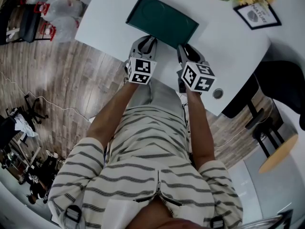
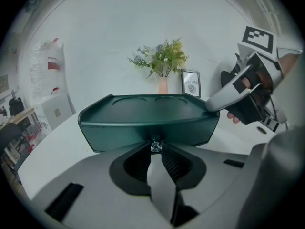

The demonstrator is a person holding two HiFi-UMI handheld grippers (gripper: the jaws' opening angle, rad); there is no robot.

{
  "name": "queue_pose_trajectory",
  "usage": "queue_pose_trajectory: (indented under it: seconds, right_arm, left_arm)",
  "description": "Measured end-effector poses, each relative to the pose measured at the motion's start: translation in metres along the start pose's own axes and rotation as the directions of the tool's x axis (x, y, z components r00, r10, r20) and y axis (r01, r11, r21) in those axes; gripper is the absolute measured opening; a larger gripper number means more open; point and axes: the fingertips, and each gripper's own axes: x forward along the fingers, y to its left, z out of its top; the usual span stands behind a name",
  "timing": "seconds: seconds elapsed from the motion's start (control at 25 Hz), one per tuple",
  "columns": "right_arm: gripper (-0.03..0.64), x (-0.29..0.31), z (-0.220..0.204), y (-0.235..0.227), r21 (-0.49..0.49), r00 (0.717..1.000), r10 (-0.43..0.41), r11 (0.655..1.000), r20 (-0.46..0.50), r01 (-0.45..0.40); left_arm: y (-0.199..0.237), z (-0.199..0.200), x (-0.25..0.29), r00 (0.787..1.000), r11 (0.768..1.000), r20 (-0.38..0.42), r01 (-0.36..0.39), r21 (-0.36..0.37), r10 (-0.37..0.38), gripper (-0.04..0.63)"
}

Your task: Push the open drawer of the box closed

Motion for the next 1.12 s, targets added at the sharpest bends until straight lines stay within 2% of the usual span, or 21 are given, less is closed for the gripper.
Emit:
queue_pose_trajectory:
  seconds: [0.28, 0.56, 0.8, 1.12]
  right_arm:
    - [0.121, 0.000, 0.000, 0.000, 0.002, 1.000, -0.004, 1.000, 0.004, 0.004]
    - [0.123, 0.000, 0.001, -0.001, 0.051, 1.000, 0.003, 0.999, 0.001, -0.003]
    - [0.127, -0.003, 0.004, 0.000, 0.006, 1.000, 0.012, 1.000, 0.027, -0.012]
    - [0.114, -0.025, 0.016, 0.018, -0.016, 0.995, 0.034, 0.999, 0.097, -0.033]
  left_arm:
    - [0.000, 0.001, 0.000, 1.000, 1.000, 0.001, 0.000, 0.003, 0.000, 0.070]
    - [0.000, -0.001, 0.000, 1.000, 1.000, -0.017, -0.001, -0.010, 0.001, 0.072]
    - [0.002, 0.001, -0.004, 1.000, 1.000, -0.018, -0.001, -0.023, 0.001, 0.098]
    - [0.006, 0.026, -0.035, 0.999, 1.000, 0.044, -0.017, -0.013, 0.017, 0.083]
